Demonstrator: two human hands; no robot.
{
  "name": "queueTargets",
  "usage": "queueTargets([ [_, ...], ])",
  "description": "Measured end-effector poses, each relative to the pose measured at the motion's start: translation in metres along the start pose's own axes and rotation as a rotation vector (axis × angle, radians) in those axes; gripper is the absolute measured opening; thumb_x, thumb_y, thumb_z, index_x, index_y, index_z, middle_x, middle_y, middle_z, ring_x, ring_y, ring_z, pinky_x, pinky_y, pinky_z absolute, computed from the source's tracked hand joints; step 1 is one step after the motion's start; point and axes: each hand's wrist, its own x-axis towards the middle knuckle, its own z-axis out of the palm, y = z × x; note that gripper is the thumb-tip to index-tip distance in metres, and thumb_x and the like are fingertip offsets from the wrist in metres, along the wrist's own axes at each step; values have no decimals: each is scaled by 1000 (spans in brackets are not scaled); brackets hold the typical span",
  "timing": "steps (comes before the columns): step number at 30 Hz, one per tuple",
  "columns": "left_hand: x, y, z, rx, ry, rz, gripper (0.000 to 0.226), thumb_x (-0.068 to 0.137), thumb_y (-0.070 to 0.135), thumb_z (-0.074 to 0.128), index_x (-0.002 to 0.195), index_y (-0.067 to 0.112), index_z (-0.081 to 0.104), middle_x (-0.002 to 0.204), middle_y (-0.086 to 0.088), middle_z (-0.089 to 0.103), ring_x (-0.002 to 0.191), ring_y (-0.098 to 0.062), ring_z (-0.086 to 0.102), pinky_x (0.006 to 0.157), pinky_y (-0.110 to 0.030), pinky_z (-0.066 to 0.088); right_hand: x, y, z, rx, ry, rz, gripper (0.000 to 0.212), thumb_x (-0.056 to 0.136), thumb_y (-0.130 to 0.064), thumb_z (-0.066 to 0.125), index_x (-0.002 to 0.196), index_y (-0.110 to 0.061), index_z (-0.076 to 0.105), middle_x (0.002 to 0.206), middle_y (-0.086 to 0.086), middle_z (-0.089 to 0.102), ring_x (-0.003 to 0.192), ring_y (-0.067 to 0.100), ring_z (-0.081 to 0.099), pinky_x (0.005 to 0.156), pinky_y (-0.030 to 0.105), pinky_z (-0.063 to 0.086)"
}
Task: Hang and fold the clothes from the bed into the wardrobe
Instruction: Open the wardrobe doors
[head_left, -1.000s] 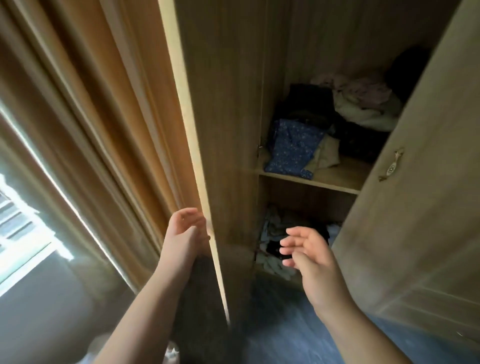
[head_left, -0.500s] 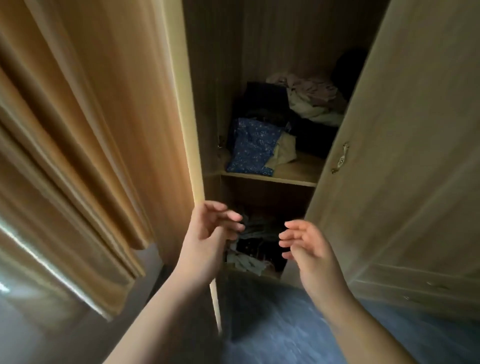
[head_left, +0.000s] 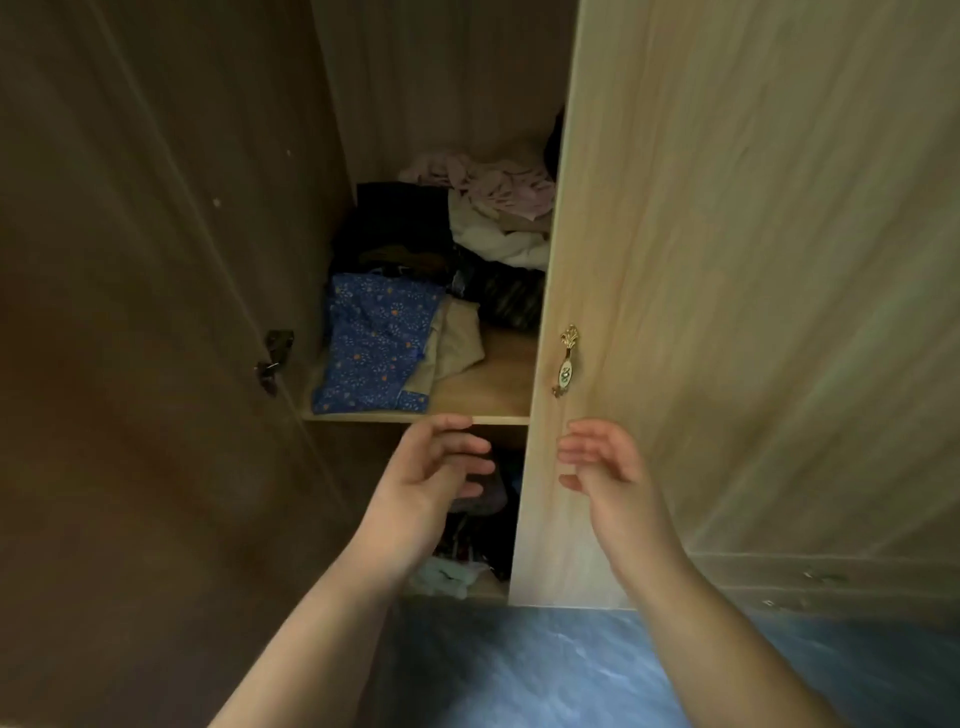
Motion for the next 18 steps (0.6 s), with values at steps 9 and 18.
queueTargets([
  [9,60,-11,21,-53,173,-18,36,93,-17,39,112,10,54,93,-6,69,85,-22,69,79,-38,53,126,0,11,-119,-32,48,39,91,-6,56,126,-24,51,106,-17,59,89,-15,57,76,5,40],
  [18,30,-10,7,-11,181,-28,34,94,-14,43,112,11,57,94,-4,71,86,-23,70,75,-33,55,96,15,14,-225,-39,84,54,92,-3,52,143,-20,42,118,-5,59,85,-1,57,57,1,39],
])
